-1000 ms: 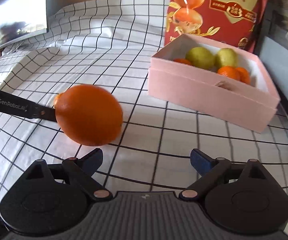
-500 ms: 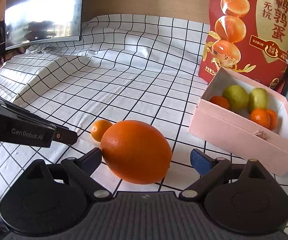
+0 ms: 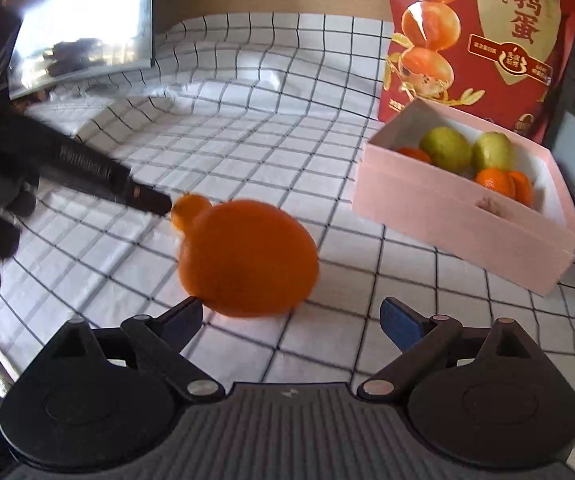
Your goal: Organize fruits
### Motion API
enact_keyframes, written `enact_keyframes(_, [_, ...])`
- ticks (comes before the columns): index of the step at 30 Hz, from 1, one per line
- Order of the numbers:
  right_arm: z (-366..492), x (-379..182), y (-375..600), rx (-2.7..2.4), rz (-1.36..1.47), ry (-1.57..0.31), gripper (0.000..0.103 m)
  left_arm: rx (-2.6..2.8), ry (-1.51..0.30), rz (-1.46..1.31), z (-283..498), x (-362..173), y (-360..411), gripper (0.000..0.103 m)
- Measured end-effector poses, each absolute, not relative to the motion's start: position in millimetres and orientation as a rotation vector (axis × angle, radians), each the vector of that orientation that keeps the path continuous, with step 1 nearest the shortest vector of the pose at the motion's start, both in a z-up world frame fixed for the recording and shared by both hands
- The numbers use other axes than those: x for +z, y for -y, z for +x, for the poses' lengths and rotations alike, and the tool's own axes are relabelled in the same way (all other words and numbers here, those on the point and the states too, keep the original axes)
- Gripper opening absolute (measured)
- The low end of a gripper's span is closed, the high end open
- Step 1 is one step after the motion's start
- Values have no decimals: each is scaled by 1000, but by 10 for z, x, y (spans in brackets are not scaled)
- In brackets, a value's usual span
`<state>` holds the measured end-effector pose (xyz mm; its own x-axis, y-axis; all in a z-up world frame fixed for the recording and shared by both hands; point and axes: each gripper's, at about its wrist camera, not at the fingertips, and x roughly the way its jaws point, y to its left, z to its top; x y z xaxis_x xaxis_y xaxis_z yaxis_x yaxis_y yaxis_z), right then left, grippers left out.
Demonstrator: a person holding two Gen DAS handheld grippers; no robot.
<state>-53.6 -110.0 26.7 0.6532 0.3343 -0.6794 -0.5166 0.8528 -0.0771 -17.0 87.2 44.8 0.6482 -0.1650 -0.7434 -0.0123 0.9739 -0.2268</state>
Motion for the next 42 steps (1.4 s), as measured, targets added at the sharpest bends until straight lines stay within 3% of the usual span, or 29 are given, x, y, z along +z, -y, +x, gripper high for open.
enact_keyframes(11, [-587,249,1296,476,-192,-742,95,-206,-913,-159,76,383,-652,39])
enact_keyframes(22, [-662,253,1205,517,-195,-726,95,-214,-913,-228,292,284,-690,38])
enact_keyframes(42, [-287,225,587,643,-260,-722,94,-83,-919,-213,-333,314,-1126,37])
